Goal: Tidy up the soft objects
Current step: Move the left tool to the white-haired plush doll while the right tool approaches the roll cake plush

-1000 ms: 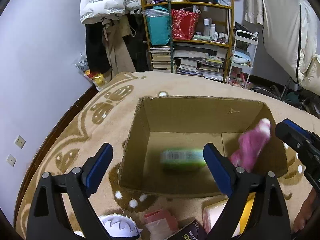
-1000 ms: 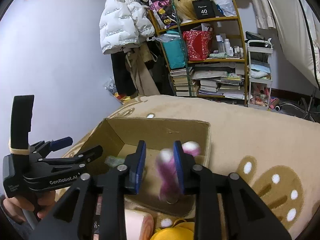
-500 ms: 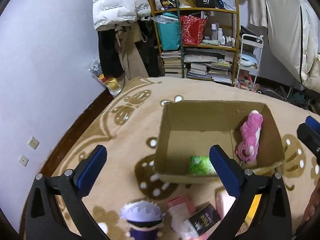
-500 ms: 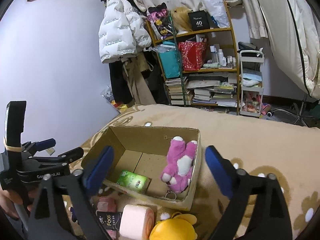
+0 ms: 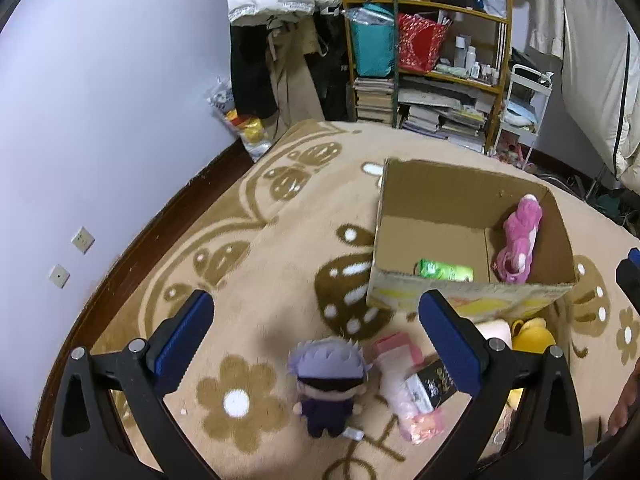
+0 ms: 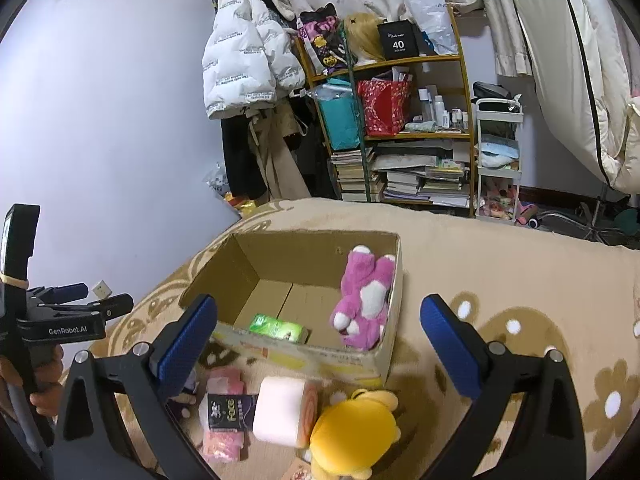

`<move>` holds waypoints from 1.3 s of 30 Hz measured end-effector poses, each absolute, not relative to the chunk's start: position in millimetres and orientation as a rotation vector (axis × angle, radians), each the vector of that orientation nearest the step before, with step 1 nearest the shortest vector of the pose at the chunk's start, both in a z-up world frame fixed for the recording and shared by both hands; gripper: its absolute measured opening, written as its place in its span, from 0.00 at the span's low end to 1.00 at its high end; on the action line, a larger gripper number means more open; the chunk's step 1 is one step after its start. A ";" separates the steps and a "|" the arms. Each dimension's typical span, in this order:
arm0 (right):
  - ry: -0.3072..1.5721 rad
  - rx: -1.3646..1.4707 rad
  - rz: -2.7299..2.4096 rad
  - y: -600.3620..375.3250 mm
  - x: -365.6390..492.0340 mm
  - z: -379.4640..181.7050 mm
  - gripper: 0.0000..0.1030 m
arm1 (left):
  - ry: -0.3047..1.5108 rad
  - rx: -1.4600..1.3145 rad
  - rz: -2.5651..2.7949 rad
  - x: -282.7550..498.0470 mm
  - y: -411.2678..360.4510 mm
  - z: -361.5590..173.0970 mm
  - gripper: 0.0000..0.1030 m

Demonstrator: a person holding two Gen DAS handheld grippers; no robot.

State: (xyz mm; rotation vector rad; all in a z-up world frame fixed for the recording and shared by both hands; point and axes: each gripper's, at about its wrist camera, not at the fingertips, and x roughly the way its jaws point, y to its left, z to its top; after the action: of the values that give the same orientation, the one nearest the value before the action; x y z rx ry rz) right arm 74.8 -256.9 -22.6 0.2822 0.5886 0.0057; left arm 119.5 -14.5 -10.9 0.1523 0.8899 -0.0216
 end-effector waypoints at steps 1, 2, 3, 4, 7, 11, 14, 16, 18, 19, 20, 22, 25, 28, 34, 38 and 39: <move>0.592 0.282 0.007 -255.6 73.2 -22.9 1.00 | 0.898 0.145 -0.022 117.8 -12.4 -11.4 0.99; 0.596 0.282 0.009 -254.3 70.8 -24.0 1.00 | 0.904 0.141 -0.022 117.2 -11.7 -11.7 0.99; 0.601 0.283 0.011 -253.0 68.6 -25.0 1.00 | 0.911 0.138 -0.021 115.9 -10.5 -12.5 0.99; 0.607 0.281 0.015 -251.1 66.6 -26.2 1.00 | 0.920 0.137 -0.021 114.2 -9.1 -13.7 0.99; 0.624 0.267 0.023 -243.4 61.6 -29.7 1.00 | 0.947 0.140 -0.024 109.5 -6.4 -18.5 0.99; 0.651 0.242 0.033 -235.0 57.8 -37.0 1.00 | 0.977 0.155 -0.024 105.3 -6.2 -26.8 0.99; 0.670 0.234 0.044 -228.3 57.4 -43.3 1.00 | 1.012 0.154 -0.023 105.7 -5.5 -35.2 0.99; 0.679 0.223 0.050 -224.8 59.0 -46.4 1.00 | 1.034 0.145 -0.020 107.8 -3.5 -40.2 0.99; 0.691 0.207 0.054 -219.9 61.0 -50.8 1.00 | 1.047 0.138 -0.020 109.3 -1.1 -44.0 0.99; 0.697 0.201 0.055 -217.8 62.1 -53.3 1.00 | 1.054 0.135 -0.019 110.6 -0.2 -46.4 0.99; 0.702 0.198 0.057 -216.1 63.1 -55.7 1.00 | 1.060 0.133 -0.017 112.0 0.5 -48.2 0.99; 0.716 0.192 0.060 -213.7 66.3 -61.6 1.00 | 1.079 0.124 -0.016 115.2 2.2 -52.8 0.99; 0.734 0.188 0.061 -209.1 71.1 -69.6 1.00 | 1.117 0.097 -0.015 121.1 4.8 -60.4 0.99; 0.750 0.184 0.066 -205.0 76.0 -76.4 1.00 | 1.149 0.082 -0.003 126.4 7.3 -69.5 0.99; 0.776 0.184 0.068 -201.0 86.2 -88.6 1.00 | 1.202 0.084 0.019 135.2 5.9 -89.5 0.99; 0.797 0.186 0.070 -200.5 94.7 -97.1 1.00 | 1.246 0.083 0.032 142.5 2.8 -105.2 0.99; 0.801 0.186 0.070 -199.9 96.1 -99.2 1.00 | 1.257 0.085 0.035 144.5 1.7 -109.6 0.99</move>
State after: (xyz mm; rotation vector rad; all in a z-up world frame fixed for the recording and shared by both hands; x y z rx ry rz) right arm 96.1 -199.9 -99.2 0.1857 0.8012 0.0704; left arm 144.5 1.7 -109.6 0.0851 1.2572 0.0352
